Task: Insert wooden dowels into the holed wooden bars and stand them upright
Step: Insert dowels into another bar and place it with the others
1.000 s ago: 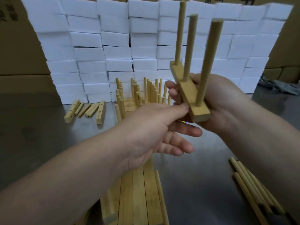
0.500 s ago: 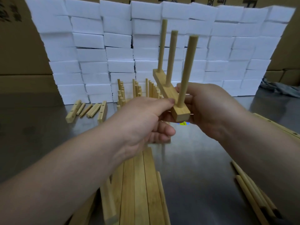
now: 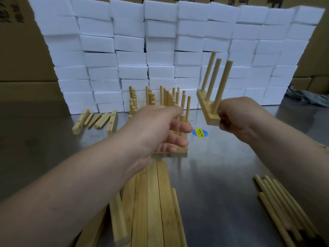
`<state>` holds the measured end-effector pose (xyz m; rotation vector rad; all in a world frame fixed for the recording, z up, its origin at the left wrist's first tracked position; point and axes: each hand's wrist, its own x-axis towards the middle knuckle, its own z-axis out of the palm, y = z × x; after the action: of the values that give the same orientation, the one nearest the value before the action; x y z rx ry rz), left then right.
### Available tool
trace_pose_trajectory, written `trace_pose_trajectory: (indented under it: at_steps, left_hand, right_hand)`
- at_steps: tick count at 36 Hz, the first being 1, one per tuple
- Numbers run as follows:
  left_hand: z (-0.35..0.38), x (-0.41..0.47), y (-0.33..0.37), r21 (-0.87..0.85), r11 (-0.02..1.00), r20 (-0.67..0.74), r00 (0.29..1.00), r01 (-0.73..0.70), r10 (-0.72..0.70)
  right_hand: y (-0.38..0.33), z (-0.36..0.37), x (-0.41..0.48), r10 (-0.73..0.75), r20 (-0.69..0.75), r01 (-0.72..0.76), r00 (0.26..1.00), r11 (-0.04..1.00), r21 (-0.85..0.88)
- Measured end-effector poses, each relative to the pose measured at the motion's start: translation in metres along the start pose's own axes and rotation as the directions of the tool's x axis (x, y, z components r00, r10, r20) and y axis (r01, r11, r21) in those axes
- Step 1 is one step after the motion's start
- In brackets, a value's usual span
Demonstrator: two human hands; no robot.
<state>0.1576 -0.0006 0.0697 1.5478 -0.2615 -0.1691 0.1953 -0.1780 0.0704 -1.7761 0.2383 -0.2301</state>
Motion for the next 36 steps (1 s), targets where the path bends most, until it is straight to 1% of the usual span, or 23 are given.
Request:
trace_pose_trajectory:
  at_steps: [3, 5, 9, 13, 15, 21, 28, 33, 34, 36]
  left_hand:
    - [0.002, 0.001, -0.002, 0.024, 1.0, 0.004, 1.0, -0.003, 0.002]
    - [0.002, 0.001, -0.004, 0.029, 1.0, 0.002, 1.0, -0.003, 0.003]
    - [0.0, 0.002, -0.004, 0.046, 0.999, -0.002, 1.0, -0.015, 0.015]
    - [-0.001, 0.003, -0.004, 0.053, 0.998, -0.004, 1.0, -0.023, 0.023]
    - [-0.001, 0.003, -0.004, 0.053, 0.998, -0.007, 1.0, -0.026, 0.026]
    - [0.001, 0.002, -0.004, 0.051, 0.998, 0.006, 0.999, -0.033, 0.033]
    - [0.001, 0.002, -0.005, 0.074, 0.997, 0.01, 0.999, -0.034, 0.033]
    - [0.0, 0.002, -0.006, 0.083, 0.996, 0.01, 1.0, -0.026, 0.025]
    - [0.0, 0.002, -0.007, 0.085, 0.996, 0.01, 1.0, -0.024, 0.023]
    - [0.0, 0.003, -0.007, 0.092, 0.996, 0.012, 1.0, -0.023, 0.022]
  right_hand:
    - [0.012, -0.004, 0.01, 0.084, -0.036, -0.087, 0.996, 0.992, -0.09]
    - [0.021, -0.006, 0.015, 0.114, -0.042, -0.119, 0.993, 0.982, -0.149]
    - [0.031, -0.002, 0.02, 0.138, -0.023, -0.138, 0.99, 0.939, -0.314]
    - [0.036, 0.008, 0.019, 0.163, 0.047, -0.123, 0.986, 0.875, -0.468]
    - [0.038, 0.012, 0.019, 0.178, 0.072, -0.118, 0.981, 0.855, -0.506]
    - [0.044, 0.02, 0.018, 0.111, 0.083, -0.038, 0.99, 0.795, -0.605]
    - [0.047, 0.02, 0.017, 0.054, 0.102, 0.039, 0.993, 0.675, -0.737]
    - [0.05, 0.017, 0.022, 0.075, 0.09, 0.032, 0.993, 0.568, -0.823]
    - [0.051, 0.015, 0.025, 0.081, 0.099, 0.035, 0.992, 0.567, -0.823]
    - [0.053, 0.011, 0.028, 0.071, 0.14, 0.069, 0.988, 0.607, -0.791]
